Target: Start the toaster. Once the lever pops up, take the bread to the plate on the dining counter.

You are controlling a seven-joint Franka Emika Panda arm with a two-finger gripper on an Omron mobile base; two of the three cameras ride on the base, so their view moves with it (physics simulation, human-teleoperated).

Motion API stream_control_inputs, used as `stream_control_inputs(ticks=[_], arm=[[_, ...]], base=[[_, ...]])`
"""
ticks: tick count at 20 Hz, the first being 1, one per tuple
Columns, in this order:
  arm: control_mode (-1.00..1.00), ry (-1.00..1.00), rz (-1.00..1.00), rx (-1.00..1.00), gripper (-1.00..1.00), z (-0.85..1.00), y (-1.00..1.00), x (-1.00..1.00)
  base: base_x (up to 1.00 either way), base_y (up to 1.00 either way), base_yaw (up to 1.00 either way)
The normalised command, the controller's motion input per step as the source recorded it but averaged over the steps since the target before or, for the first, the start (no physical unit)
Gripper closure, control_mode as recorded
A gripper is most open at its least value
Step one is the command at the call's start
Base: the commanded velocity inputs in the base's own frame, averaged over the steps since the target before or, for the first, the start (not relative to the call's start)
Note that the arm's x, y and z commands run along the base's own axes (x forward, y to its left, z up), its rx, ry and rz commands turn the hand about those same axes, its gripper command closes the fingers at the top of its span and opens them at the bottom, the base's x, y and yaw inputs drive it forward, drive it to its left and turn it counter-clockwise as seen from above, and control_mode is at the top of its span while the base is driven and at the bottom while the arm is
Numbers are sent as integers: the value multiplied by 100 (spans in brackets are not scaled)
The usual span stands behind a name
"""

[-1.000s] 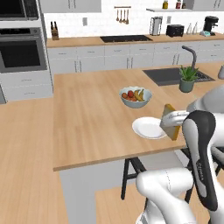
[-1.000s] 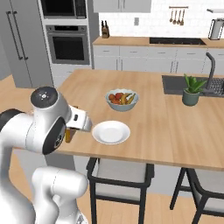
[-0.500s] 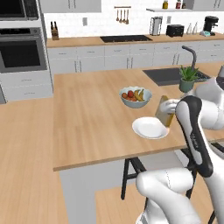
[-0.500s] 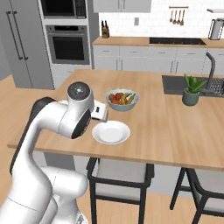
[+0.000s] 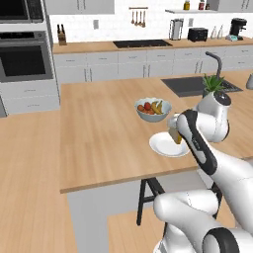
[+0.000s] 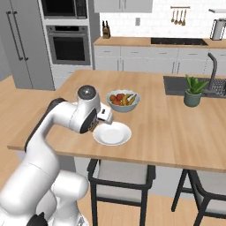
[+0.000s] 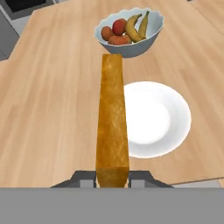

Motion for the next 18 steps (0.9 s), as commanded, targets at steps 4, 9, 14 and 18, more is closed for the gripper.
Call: stream_control_inputs(ticks=[4,9,14,18], arm=[[-100,2,-8,-1,100,-60,0,47],[-100,1,-6,0,100,-40,-5,46],[-100,0,-7,-3,100,-9,-23,21],[-100,5,-4,-9,100,-3,-14,10]], base=[[0,0,0],[0,0,0],[0,0,0],[0,0,0]])
